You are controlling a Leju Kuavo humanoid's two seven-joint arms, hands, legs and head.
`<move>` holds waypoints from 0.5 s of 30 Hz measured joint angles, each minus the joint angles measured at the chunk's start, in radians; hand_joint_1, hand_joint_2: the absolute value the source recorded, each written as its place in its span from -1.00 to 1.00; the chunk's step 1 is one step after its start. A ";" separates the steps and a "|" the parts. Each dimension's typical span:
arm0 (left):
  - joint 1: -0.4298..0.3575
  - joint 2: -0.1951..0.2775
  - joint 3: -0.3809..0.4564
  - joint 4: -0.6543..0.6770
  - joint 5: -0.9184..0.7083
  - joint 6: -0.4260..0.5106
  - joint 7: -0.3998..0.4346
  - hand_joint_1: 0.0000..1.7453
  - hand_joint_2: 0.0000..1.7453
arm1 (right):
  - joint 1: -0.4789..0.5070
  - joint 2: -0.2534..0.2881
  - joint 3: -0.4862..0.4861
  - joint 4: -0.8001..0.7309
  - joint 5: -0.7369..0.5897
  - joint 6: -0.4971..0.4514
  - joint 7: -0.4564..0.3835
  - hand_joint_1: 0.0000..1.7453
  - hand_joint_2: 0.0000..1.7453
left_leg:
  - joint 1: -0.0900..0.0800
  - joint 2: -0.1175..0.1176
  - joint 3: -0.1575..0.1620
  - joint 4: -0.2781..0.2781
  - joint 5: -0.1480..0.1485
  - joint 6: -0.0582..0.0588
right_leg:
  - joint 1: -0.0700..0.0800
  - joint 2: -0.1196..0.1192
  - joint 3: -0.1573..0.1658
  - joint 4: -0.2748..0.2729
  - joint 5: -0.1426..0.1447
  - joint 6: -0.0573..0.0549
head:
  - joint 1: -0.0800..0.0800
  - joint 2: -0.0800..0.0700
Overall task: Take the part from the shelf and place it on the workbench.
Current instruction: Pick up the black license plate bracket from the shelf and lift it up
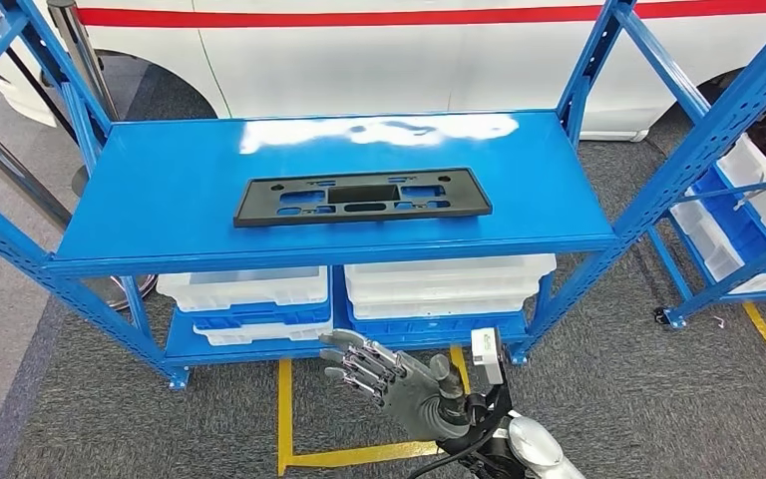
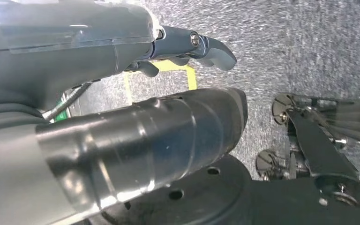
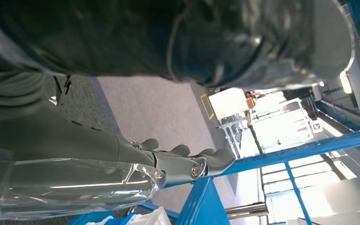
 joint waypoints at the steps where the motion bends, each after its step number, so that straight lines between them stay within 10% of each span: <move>1: 0.001 0.000 0.000 0.000 0.000 0.000 0.000 -1.00 -1.00 | 0.000 -0.001 0.000 0.001 0.000 0.001 0.000 -1.00 -1.00 | 0.000 0.000 0.008 0.000 -0.006 0.000 | 0.000 0.000 -0.017 0.009 0.018 -0.001 | 0.000 0.000; 5: 0.001 -0.001 0.000 0.000 0.000 -0.002 0.000 -1.00 -1.00 | -0.001 -0.002 0.000 0.003 0.001 0.009 -0.001 -1.00 -1.00 | -0.003 -0.003 0.049 0.000 -0.037 -0.011 | 0.007 -0.001 0.058 -0.210 0.168 -0.021 | 0.001 0.000; 11: -0.004 0.000 0.000 0.000 0.000 -0.002 -0.001 -1.00 -1.00 | -0.003 -0.004 0.000 0.002 0.003 0.012 -0.002 -1.00 -1.00 | -0.003 0.000 0.054 0.021 -0.070 -0.042 | 0.005 0.002 0.108 -0.282 0.156 -0.046 | 0.000 0.000; 15: -0.004 0.000 0.000 0.000 0.000 -0.002 -0.001 -1.00 -1.00 | -0.004 -0.004 0.001 0.004 0.003 0.013 -0.002 -1.00 -1.00 | 0.002 0.000 -0.088 0.251 -0.137 -0.057 | 0.003 -0.003 0.143 -0.290 0.132 -0.059 | -0.002 0.000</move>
